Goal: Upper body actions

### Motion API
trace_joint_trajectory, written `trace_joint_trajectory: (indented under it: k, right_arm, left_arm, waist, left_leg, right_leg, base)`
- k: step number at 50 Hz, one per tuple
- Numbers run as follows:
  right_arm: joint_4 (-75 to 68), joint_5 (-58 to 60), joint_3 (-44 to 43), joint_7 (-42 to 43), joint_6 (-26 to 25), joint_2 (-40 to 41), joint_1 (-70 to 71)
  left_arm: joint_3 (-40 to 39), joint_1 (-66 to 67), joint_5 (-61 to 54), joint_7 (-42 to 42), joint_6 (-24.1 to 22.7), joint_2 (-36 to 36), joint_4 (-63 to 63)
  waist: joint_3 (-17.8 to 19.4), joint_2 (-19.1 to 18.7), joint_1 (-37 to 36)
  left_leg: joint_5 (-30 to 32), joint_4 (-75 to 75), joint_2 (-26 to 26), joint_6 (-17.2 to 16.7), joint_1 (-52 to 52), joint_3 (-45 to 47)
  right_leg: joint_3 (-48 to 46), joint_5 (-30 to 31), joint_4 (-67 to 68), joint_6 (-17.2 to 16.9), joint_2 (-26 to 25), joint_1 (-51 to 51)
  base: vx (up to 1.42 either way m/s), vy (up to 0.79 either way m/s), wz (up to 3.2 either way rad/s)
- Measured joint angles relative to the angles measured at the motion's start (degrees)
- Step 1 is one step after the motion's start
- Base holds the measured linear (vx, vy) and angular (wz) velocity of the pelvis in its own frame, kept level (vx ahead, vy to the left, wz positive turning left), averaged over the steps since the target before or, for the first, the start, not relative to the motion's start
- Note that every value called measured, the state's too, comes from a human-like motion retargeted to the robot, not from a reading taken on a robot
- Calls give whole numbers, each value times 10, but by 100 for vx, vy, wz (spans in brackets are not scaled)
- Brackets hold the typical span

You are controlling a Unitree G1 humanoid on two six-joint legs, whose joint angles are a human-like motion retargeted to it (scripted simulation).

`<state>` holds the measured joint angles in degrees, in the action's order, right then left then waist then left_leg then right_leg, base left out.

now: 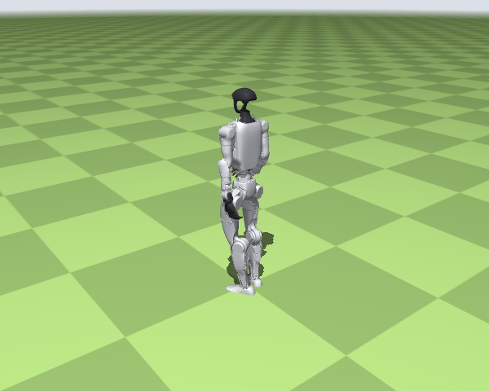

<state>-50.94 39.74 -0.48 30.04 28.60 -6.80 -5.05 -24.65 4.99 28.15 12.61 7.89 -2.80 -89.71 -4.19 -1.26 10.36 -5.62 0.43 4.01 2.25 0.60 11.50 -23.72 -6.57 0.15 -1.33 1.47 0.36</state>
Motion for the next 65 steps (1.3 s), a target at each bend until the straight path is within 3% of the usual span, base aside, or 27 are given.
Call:
trace_joint_trajectory:
  k: [5, 8, 10, 12, 14, 15, 17, 23, 29, 37, 47, 50, 55, 65]
  right_arm:
    - [-251, 25, -15, 23, -13, -5, 32]
    - [-408, 35, -8, 12, -65, -13, 64]
    - [-465, 8, 6, -54, -148, -17, 66]
    - [-465, -40, 21, -234, -263, -18, 48]
    - [-465, -67, 13, -377, -307, -12, 37]
    - [-465, -77, 5, -425, -311, -9, 31]
    - [-465, -110, -11, -422, -305, -5, 25]
    - [-461, -124, -7, -303, -222, -7, 22]
    - [-456, -88, 4, -343, -258, -8, 29]
    - [-439, -71, 8, -312, -306, 5, 32]
    - [-437, -63, 8, -307, -313, 3, 33]
    - [-441, -66, 12, -286, -318, 5, 35]
    - [-440, -57, 16, -255, -321, 6, 33]
    - [-436, -39, 14, -297, -319, 5, 33]
  left_arm:
    - [6, 7, -5, 0, -2, -1, 5]
    - [9, 9, -12, 2, -3, -1, 4]
    - [13, 6, -13, 4, -1, -1, 3]
    - [16, 0, -10, 7, 0, -2, 2]
    - [17, -3, -6, 8, -1, -2, 5]
    - [17, -3, -4, 8, -2, -2, 7]
    - [23, -1, -2, 8, -4, -2, 9]
    - [29, 1, -9, 7, -9, 0, 3]
    - [30, 0, -6, 5, -6, 0, 4]
    - [29, 0, -1, 1, -4, 0, 6]
    - [24, 1, -5, 3, -2, 0, 4]
    - [21, -1, -4, 1, -1, 0, 3]
    - [24, 0, -3, -1, 0, 0, 3]
    - [20, 2, -4, 1, 0, 0, 4]
  waist:
    - [2, 2, 1]
    - [3, 1, 5]
    - [6, 0, 3]
    - [10, 0, -9]
    - [14, 1, -25]
    - [15, 1, -39]
    - [15, -2, -48]
    - [18, -7, 3]
    - [18, -4, 14]
    - [17, -3, 32]
    - [14, -3, 56]
    - [11, -2, 9]
    - [9, -2, 5]
    - [6, 3, 3]
  left_leg:
    - [0, -1, -2, 0, 1, 4]
    - [-1, -1, -2, -1, 3, 1]
    - [-2, -1, -4, -2, 3, 1]
    - [-2, 1, -6, -3, 2, 6]
    - [-1, 2, -9, -5, 1, 18]
    - [-2, 2, -11, -6, 1, 31]
    - [-2, 1, -15, -6, 0, 36]
    - [2, -1, -8, -3, 1, -15]
    - [4, -2, -1, -1, 2, -24]
    - [7, -5, 3, 2, 4, -42]
    - [9, -3, 8, 3, 2, -62]
    - [3, -6, 1, 1, 4, -14]
    - [2, -6, 1, 1, 3, -13]
    - [1, -10, 8, 4, 7, -10]
  right_leg:
    - [4, 2, 1, 1, -2, -2]
    - [2, 2, 2, 1, -2, -3]
    - [3, 2, 2, 1, -2, -4]
    - [7, 3, 2, 1, -2, -4]
    - [19, 3, 4, 2, -3, -5]
    - [31, 2, 5, 1, -5, -7]
    - [36, 2, 13, -5, 1, -14]
    - [-15, 6, 15, -12, 16, -13]
    - [-23, 8, 9, -2, 11, -12]
    - [-42, 11, 9, -1, 11, -13]
    - [-62, 12, 5, 6, 10, -14]
    - [-14, 4, 5, -1, 6, -9]
    - [-12, 4, 5, -1, 5, -10]
    - [-11, 2, -1, 9, -4, -7]
  base:
    - [0, 0, 0]
    - [0, 0, 0]
    - [0, 0, 0]
    - [1, 0, -11]
    - [3, -1, -54]
    - [2, -1, -73]
    - [1, -1, -24]
    - [1, 1, 71]
    - [1, 0, 7]
    - [1, -1, 18]
    - [1, 0, 11]
    - [1, 1, -113]
    - [0, 0, -13]
    - [0, 0, 0]
